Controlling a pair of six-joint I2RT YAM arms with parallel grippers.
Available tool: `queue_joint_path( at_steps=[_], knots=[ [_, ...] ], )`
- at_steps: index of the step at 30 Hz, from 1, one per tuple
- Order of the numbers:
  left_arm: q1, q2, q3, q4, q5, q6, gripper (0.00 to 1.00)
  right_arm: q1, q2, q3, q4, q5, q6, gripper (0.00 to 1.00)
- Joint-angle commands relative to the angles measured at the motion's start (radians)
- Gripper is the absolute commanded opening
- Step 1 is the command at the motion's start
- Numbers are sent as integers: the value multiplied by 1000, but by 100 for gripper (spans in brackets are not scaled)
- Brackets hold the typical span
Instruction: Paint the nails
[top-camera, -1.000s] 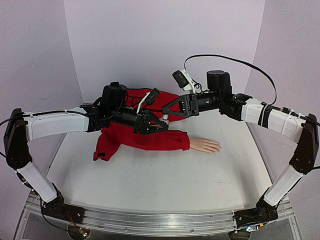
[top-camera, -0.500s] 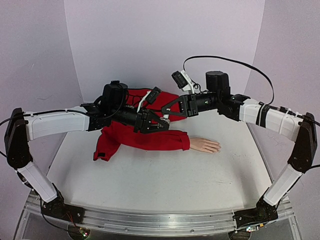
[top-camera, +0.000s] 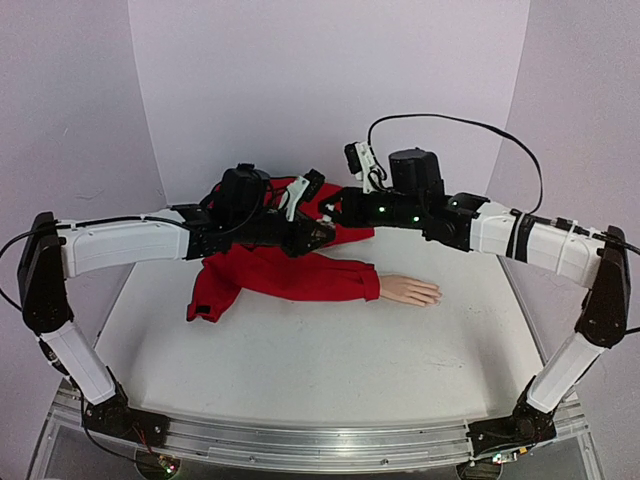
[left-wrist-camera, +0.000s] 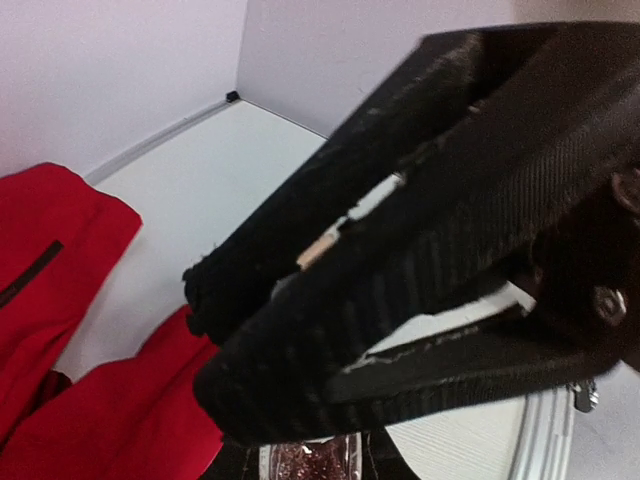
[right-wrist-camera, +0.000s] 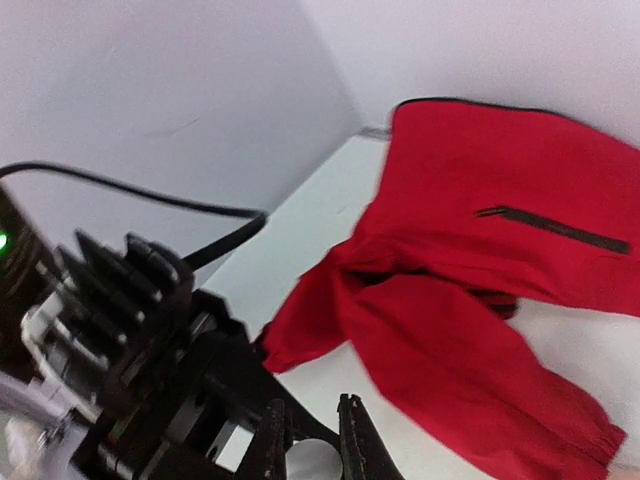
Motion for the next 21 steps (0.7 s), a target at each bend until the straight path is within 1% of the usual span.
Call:
queue_joint_path(
  at_steps=[1, 3, 6, 11, 15, 18, 21],
  knots=[
    [26, 49, 175, 263, -378, -21, 0, 179, 31, 58, -261, 606, 182, 0],
    [17, 74, 191, 283, -395, -35, 0, 204, 54, 87, -269, 645, 210, 0],
    [6, 83, 186, 287, -362, -42, 0, 208, 47, 101, -269, 631, 205, 0],
    [2, 25, 71, 287, -277, -42, 0, 206, 33, 127, -246, 550, 128, 1],
    [3, -47, -27, 284, -199, -49, 0, 176, -1, 139, -245, 460, 81, 31],
    [6, -88, -86, 277, -161, -65, 0, 124, -45, 133, -248, 354, 56, 44],
    [18, -111, -114, 264, -114, -78, 0, 55, -85, 103, -239, 174, 26, 57]
  ],
)
